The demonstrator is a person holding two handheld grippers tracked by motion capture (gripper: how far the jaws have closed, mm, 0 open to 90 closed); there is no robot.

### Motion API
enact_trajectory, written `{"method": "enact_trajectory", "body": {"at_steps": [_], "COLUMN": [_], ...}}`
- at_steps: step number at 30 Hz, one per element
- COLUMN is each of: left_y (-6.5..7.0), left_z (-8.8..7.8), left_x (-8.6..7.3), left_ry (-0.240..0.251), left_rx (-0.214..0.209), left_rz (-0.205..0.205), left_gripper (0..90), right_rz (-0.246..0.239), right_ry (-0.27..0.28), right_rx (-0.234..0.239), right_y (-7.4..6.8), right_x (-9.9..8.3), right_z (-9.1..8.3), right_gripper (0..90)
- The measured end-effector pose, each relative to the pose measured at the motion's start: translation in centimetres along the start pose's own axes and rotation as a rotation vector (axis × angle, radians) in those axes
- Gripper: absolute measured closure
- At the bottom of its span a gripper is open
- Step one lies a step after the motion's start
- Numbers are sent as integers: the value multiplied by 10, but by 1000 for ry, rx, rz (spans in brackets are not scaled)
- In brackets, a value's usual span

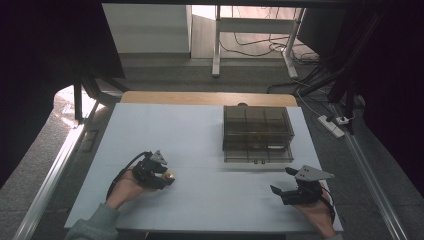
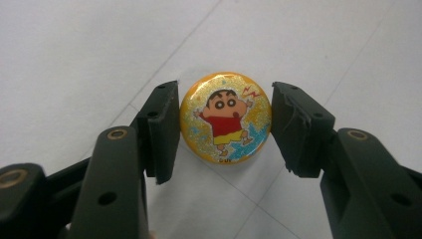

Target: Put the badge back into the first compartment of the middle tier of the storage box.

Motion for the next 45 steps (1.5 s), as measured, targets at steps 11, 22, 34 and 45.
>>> {"method": "enact_trajectory", "body": {"at_steps": [11,22,34,45], "left_y": [-7,-12,-16,-15], "left_z": [-13,-25,-37,-45], "left_x": [3,8,16,23], "left_ry": [95,185,269,311], "left_rx": [12,26,37,43], "left_rz": [-44,-85,-104,-99], "left_gripper": [472,472,472,471], "right_rz": [-2,-1,1,-2], "right_ry": [-5,-7,-8,-10], "right_rx": [1,0,3,-2], "right_y": [0,0,0,0], "right_x": [0,-1,-1,-1], "right_z": [0,1,2,2], "right_gripper": [126,126,126,126]}}
Point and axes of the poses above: each handheld gripper's, and its own axes: z roughly forward along the jaws, x roughly out of its top, y roughly to its right, the point moved 7 cm from there along z, roughly forward along the jaws, and after that the axes turned 3 degrees about z, right-handed, at the moved point
